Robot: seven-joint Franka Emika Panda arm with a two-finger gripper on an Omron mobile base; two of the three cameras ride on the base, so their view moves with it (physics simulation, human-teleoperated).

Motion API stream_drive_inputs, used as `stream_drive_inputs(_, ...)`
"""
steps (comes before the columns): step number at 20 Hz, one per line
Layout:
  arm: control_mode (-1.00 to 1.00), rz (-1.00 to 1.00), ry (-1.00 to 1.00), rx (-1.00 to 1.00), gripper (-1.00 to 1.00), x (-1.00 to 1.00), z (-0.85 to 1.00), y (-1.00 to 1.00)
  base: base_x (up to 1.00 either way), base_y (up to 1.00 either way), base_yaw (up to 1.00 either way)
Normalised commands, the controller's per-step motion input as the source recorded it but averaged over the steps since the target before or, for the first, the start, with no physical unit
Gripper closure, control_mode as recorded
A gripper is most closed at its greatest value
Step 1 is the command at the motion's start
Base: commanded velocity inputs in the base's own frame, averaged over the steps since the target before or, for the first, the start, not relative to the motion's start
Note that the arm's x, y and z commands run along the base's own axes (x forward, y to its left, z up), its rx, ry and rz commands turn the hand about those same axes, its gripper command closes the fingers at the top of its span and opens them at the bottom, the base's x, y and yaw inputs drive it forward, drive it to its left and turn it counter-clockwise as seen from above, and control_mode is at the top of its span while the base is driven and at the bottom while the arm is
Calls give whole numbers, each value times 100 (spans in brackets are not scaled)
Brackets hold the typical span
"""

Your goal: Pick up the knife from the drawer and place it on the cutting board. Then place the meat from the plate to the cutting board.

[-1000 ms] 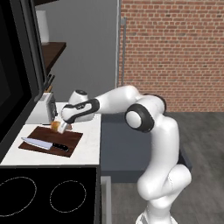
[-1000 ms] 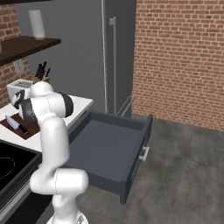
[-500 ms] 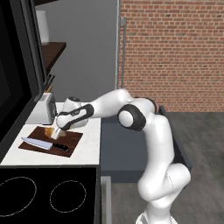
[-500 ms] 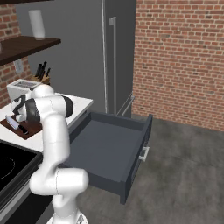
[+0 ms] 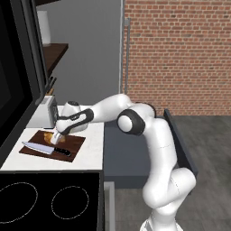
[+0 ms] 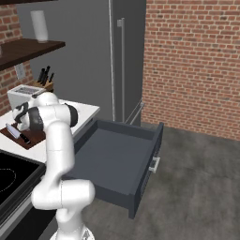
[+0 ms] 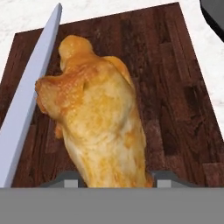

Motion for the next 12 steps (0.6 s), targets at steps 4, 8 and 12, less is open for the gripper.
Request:
stream_drive_inputs(4, -100, 0, 0, 0, -100, 0, 2, 0, 0, 0, 0)
stream_drive_inputs(8, -100, 0, 0, 0, -100, 0, 12, 0, 0, 0, 0)
stream_drive_inputs(12, -100, 0, 0, 0, -100, -16, 43, -5, 0, 0, 0)
